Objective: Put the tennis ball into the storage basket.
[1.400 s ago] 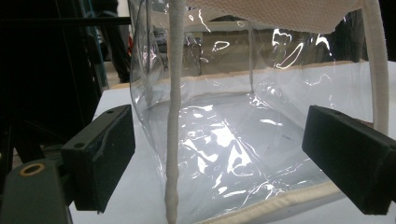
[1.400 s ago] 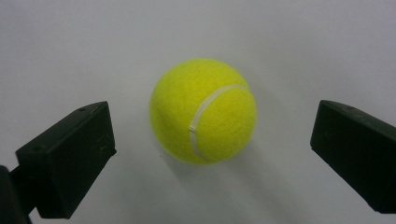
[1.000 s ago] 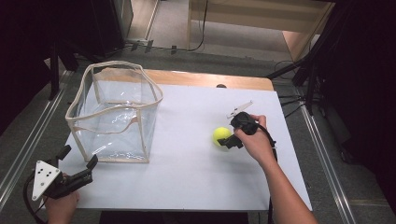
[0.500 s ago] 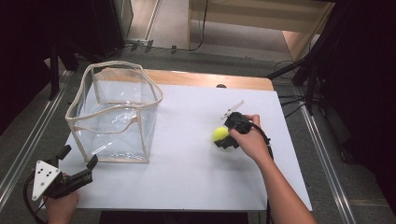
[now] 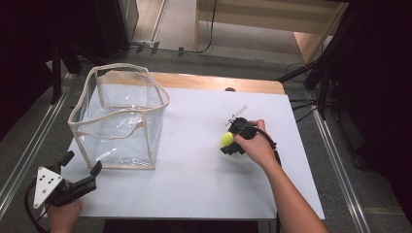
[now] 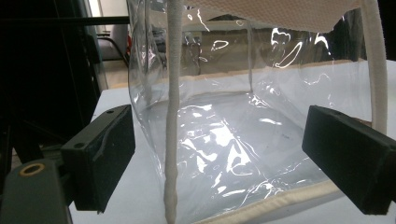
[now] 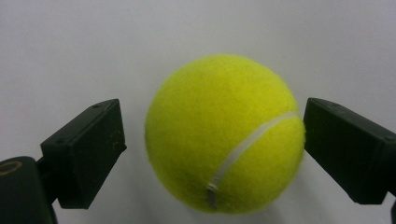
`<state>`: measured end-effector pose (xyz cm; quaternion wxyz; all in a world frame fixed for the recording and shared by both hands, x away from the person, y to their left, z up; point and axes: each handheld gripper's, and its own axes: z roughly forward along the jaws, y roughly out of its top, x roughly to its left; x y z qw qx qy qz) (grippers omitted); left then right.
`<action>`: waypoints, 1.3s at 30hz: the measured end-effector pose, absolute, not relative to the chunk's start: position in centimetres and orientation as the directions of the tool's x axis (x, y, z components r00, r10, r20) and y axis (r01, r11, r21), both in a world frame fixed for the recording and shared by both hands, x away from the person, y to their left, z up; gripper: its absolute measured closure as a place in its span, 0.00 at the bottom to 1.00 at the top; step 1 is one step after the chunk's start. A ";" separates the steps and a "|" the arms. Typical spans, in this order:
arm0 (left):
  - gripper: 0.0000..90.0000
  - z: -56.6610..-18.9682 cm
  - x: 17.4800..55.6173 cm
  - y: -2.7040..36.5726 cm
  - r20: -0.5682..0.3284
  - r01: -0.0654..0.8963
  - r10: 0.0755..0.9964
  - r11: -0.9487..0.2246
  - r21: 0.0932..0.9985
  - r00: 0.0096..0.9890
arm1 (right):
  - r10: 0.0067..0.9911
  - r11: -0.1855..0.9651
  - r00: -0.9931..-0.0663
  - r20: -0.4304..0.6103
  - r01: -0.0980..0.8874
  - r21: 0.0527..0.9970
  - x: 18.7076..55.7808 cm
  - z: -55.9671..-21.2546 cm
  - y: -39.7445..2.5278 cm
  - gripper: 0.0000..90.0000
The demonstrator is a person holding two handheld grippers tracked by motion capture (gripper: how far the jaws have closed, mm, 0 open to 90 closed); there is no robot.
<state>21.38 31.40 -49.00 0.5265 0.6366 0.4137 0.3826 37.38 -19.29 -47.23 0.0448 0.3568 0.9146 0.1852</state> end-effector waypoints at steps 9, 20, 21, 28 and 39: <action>0.11 -49.0 21.4 31.4 0.049 0.123 0.929 -0.100 0.987 0.367 | 0.673 0.680 -0.737 0.059 0.648 0.342 37.6 -47.7 -19.0 0.16; 0.11 -49.0 21.4 31.4 0.050 0.124 0.929 -0.102 0.987 0.367 | 0.690 0.668 -0.722 0.054 0.663 0.339 37.9 -47.8 -19.2 0.26; 0.11 -49.0 21.4 31.4 0.050 0.125 0.929 -0.103 0.987 0.367 | 0.688 0.669 -0.724 0.056 0.661 0.340 37.9 -47.8 -19.2 0.26; 0.11 -49.0 21.4 31.4 0.049 0.124 0.928 -0.102 0.987 0.369 | 0.685 0.670 -0.726 0.061 0.661 0.340 38.0 -47.7 -19.0 0.26; 0.11 -49.0 21.4 31.4 0.049 0.122 0.928 -0.101 0.987 0.368 | 0.668 0.687 -0.742 0.055 0.643 0.339 38.1 -47.3 -18.4 0.26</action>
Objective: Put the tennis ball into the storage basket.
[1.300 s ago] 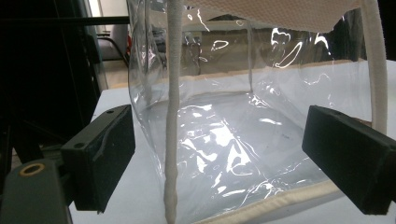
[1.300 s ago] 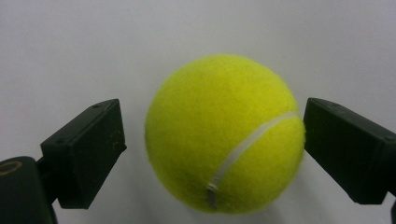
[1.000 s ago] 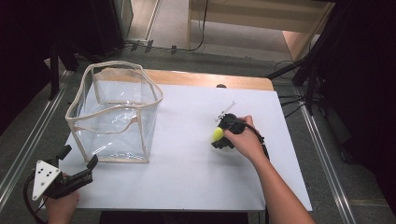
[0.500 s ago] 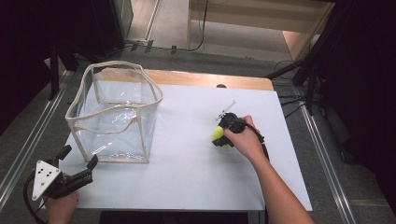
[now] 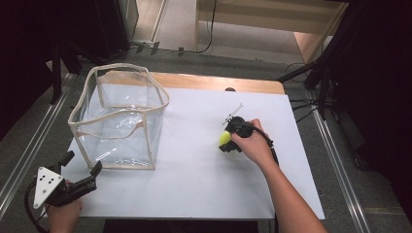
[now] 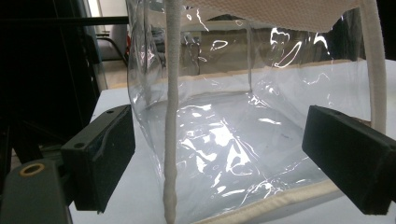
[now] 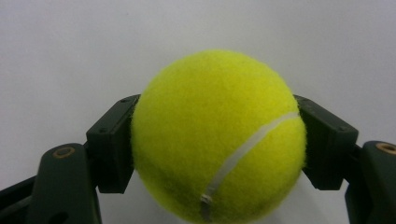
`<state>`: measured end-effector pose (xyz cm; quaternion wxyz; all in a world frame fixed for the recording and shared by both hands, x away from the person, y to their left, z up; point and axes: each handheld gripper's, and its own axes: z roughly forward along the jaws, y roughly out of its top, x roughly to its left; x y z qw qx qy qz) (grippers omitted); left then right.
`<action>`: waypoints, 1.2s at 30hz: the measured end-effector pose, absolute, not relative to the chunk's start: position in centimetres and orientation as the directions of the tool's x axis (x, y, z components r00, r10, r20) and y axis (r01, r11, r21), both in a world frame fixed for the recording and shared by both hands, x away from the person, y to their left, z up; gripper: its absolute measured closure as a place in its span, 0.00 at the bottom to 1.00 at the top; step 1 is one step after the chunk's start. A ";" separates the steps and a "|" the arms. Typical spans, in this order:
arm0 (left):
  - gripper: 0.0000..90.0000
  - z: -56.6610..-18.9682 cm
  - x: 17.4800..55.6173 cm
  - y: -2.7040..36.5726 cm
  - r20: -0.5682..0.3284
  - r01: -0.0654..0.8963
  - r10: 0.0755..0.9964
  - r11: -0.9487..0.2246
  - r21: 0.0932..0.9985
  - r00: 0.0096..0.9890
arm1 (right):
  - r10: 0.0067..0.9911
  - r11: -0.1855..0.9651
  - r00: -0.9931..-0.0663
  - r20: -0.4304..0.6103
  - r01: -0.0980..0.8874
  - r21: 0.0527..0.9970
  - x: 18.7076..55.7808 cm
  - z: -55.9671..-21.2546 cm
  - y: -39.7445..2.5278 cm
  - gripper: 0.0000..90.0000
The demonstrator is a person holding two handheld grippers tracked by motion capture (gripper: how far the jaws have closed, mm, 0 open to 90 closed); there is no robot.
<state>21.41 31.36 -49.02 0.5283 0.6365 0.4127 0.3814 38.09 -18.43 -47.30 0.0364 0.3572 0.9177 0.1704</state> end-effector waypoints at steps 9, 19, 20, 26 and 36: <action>0.11 -49.0 21.4 31.4 0.049 0.124 0.929 -0.101 0.987 0.368 | 0.653 0.700 -0.756 0.050 0.627 0.341 38.3 -46.7 -17.4 0.26; 0.11 -49.0 21.4 31.4 0.050 0.123 0.928 -0.102 0.987 0.369 | 0.634 0.714 -0.771 0.058 0.613 0.338 38.6 -46.6 -16.1 0.26; 0.11 -49.0 21.4 31.4 0.048 0.124 0.928 -0.101 0.987 0.369 | 0.628 0.718 -0.776 0.056 0.606 0.343 38.7 -46.6 -16.0 0.26; 0.11 -49.0 21.4 31.4 0.048 0.124 0.929 -0.101 0.987 0.368 | 0.620 0.726 -0.783 0.053 0.597 0.342 38.8 -46.2 -15.2 0.26; 0.11 -49.0 21.4 31.4 0.046 0.122 0.928 -0.098 0.988 0.370 | 0.597 0.742 -0.801 0.050 0.575 0.345 39.1 -45.9 -13.9 0.26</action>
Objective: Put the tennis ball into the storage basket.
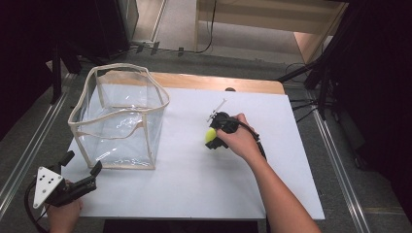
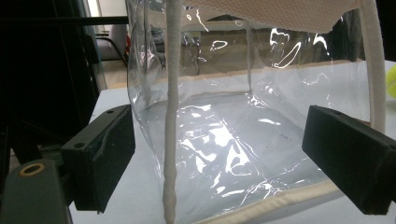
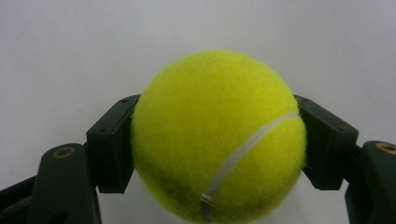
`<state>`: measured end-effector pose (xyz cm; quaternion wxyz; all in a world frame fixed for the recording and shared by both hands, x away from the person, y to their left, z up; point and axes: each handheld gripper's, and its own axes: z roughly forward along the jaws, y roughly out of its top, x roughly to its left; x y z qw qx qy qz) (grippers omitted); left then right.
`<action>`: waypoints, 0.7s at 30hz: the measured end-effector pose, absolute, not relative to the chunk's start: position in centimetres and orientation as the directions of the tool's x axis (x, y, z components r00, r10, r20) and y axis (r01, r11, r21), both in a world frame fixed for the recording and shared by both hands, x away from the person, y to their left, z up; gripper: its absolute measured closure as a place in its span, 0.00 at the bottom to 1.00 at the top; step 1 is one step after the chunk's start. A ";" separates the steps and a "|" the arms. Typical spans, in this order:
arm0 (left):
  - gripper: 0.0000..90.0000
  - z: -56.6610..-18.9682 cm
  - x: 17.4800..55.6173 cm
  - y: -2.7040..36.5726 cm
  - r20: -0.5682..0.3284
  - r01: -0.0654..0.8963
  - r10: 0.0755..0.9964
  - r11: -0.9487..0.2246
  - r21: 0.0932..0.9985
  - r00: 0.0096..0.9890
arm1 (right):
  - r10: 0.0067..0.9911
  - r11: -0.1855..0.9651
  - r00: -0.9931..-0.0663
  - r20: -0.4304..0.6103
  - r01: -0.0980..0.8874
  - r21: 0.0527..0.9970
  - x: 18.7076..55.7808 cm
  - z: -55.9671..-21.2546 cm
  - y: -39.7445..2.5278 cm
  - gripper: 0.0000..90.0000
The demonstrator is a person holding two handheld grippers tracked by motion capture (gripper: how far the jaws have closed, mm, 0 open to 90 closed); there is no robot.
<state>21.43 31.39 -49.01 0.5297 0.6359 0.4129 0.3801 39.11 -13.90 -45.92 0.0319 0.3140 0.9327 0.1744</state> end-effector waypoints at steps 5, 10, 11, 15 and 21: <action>0.11 -49.0 21.4 31.4 0.045 0.122 0.928 -0.097 0.988 0.370 | 0.591 0.748 -0.805 0.047 0.569 0.342 39.2 -45.8 -13.3 0.26; 0.11 -49.0 21.4 31.4 0.047 0.124 0.928 -0.099 0.987 0.369 | 0.582 0.753 -0.812 0.047 0.560 0.346 39.3 -45.5 -12.8 0.26; 0.11 -49.0 21.4 31.4 0.047 0.124 0.928 -0.099 0.987 0.369 | 0.573 0.759 -0.818 0.044 0.550 0.348 39.3 -45.4 -12.6 0.26; 0.11 -49.0 21.4 31.4 0.047 0.124 0.928 -0.099 0.987 0.369 | 0.569 0.761 -0.821 0.043 0.546 0.350 39.3 -45.0 -12.0 0.26; 0.11 -49.0 21.4 31.4 0.047 0.124 0.928 -0.099 0.987 0.370 | 0.561 0.767 -0.827 0.037 0.536 0.354 39.4 -44.4 -11.5 0.26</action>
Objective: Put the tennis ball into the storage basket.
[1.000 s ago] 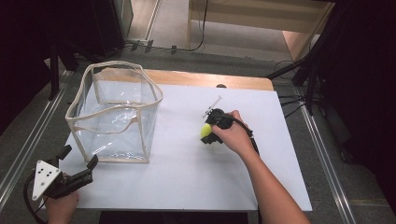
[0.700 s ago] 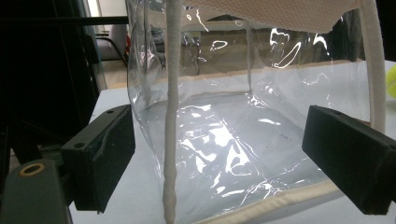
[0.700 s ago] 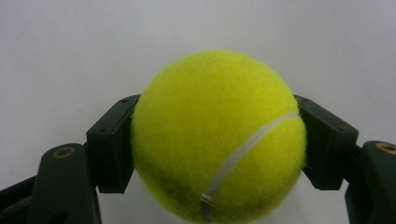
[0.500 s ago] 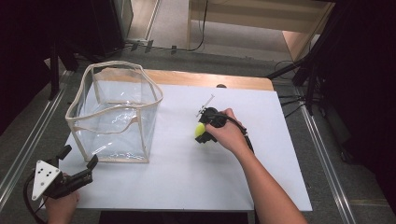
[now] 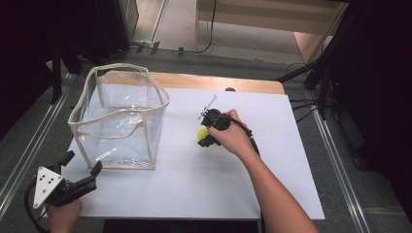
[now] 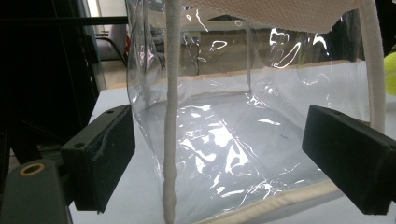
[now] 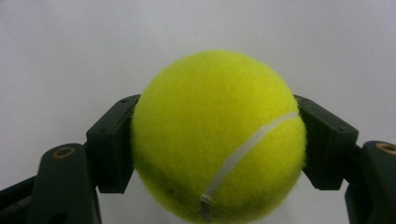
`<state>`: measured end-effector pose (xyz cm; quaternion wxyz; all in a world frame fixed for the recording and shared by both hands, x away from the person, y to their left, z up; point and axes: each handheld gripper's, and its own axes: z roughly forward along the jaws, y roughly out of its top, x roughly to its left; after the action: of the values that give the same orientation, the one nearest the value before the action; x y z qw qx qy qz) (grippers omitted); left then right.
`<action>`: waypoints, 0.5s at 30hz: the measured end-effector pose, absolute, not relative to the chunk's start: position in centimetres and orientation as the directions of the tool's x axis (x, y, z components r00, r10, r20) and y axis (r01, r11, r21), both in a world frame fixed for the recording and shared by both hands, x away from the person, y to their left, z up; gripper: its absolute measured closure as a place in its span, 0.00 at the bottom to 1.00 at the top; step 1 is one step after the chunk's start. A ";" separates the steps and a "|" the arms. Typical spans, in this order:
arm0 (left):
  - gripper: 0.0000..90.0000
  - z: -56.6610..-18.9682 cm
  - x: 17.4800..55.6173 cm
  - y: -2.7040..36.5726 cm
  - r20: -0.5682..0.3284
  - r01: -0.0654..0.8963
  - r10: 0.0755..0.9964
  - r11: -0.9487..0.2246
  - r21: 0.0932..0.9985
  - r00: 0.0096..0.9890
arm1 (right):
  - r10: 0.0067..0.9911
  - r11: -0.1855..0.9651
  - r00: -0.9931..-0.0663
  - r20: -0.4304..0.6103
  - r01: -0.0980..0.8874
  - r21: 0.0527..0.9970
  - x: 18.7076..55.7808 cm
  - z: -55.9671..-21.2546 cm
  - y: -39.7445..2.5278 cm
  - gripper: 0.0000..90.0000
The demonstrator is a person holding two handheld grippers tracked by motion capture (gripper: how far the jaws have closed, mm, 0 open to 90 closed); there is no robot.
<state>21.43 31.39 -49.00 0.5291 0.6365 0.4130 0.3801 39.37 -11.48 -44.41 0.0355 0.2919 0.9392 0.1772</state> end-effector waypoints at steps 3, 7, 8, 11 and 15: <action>0.11 -49.0 21.4 31.4 0.046 0.122 0.928 -0.098 0.988 0.371 | 0.558 0.768 -0.829 0.039 0.533 0.355 39.4 -44.2 -11.3 0.26; 0.11 -49.0 21.4 31.4 0.047 0.125 0.928 -0.099 0.987 0.369 | 0.554 0.768 -0.831 0.041 0.530 0.360 39.5 -43.7 -11.0 0.26; 0.11 -49.0 21.4 31.4 0.047 0.125 0.928 -0.099 0.987 0.369 | 0.554 0.768 -0.831 0.041 0.530 0.360 39.5 -43.7 -11.0 0.26; 0.11 -49.0 21.5 31.4 0.046 0.122 0.928 -0.097 0.988 0.371 | 0.548 0.770 -0.836 0.036 0.521 0.368 39.5 -43.3 -10.7 0.26; 0.11 -49.0 21.4 31.4 0.046 0.122 0.927 -0.098 0.988 0.371 | 0.544 0.772 -0.838 0.037 0.518 0.368 39.6 -42.9 -10.5 0.26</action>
<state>21.44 31.39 -49.01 0.5301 0.6361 0.4125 0.3798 39.60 -10.53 -42.94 0.0358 0.2821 0.9407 0.1850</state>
